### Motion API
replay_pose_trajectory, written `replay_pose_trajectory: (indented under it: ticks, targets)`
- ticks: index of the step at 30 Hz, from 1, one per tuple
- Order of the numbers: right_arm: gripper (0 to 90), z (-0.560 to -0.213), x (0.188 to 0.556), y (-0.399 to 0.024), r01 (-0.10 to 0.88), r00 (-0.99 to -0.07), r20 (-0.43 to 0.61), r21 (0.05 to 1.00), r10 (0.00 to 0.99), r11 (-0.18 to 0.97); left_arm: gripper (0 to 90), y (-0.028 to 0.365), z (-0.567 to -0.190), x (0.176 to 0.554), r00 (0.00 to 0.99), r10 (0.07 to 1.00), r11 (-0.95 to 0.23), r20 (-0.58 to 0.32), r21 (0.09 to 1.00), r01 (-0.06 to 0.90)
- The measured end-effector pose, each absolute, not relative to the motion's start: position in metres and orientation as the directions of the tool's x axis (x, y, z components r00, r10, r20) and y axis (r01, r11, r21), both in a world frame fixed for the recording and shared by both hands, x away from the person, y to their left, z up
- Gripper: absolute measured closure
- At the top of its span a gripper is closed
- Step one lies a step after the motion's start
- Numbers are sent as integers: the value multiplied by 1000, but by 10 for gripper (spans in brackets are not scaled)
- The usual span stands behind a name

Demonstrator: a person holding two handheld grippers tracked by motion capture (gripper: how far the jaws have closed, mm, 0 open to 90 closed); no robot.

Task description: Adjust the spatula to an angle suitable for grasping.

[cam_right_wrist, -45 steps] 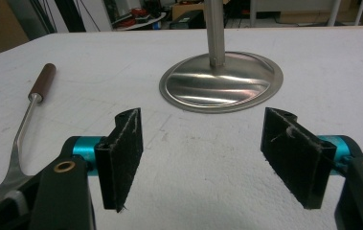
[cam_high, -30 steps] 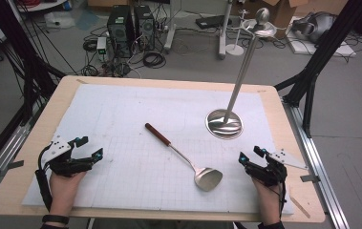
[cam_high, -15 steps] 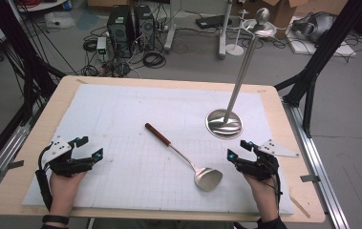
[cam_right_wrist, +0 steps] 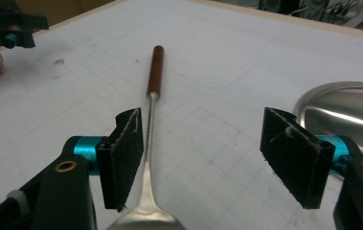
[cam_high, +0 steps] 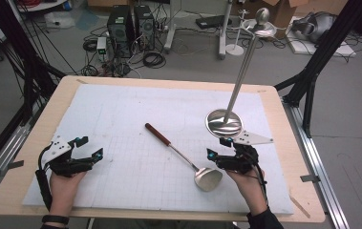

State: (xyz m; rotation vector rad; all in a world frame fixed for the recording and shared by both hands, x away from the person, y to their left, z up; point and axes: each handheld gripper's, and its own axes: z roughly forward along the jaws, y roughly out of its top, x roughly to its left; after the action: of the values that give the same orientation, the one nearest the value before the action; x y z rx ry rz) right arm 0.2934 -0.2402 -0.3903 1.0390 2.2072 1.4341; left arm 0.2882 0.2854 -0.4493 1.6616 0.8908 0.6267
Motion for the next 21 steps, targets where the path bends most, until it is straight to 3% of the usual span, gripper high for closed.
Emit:
replay_pose_trajectory:
  ticks: [21]
  targets:
    - [269,-403,318,-172,532,-733,130,721,667,444,215,284,-449,290,576,816,-136,-35,958,252]
